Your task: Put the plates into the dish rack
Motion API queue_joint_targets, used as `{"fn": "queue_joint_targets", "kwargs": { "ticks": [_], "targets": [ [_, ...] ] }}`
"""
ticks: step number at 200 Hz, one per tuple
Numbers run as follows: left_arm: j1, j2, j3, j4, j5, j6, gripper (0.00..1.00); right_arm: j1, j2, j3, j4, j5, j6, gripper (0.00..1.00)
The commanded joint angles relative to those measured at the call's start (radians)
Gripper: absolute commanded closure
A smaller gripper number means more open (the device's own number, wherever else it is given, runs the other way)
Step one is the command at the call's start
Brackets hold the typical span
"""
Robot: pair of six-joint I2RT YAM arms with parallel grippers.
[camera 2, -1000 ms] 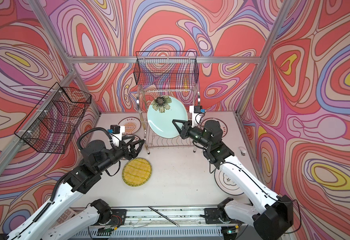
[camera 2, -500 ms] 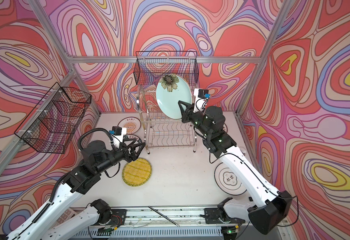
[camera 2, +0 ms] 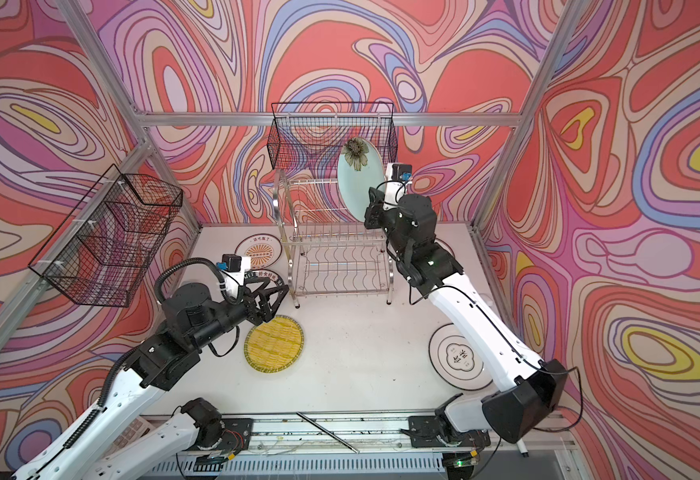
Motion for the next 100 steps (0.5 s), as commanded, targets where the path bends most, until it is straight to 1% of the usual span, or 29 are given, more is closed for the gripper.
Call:
{"fn": "queue_joint_targets", "kwargs": {
  "ticks": [1,49,100],
  "targets": [
    [-0.004,0.025,-0.005,0.029,0.006,-0.014,0.27,0.003,0.005,0.088,0.087,0.095,-0.049,1.00],
    [-0.003,0.034,-0.003,0.037,0.011,-0.020,0.27,0.025,0.043,0.143,0.065,0.229,-0.107,1.00],
    [-0.003,0.039,-0.001,0.030,0.007,-0.021,0.27,0.084,0.101,0.184,0.063,0.389,-0.183,1.00]
  ]
}}
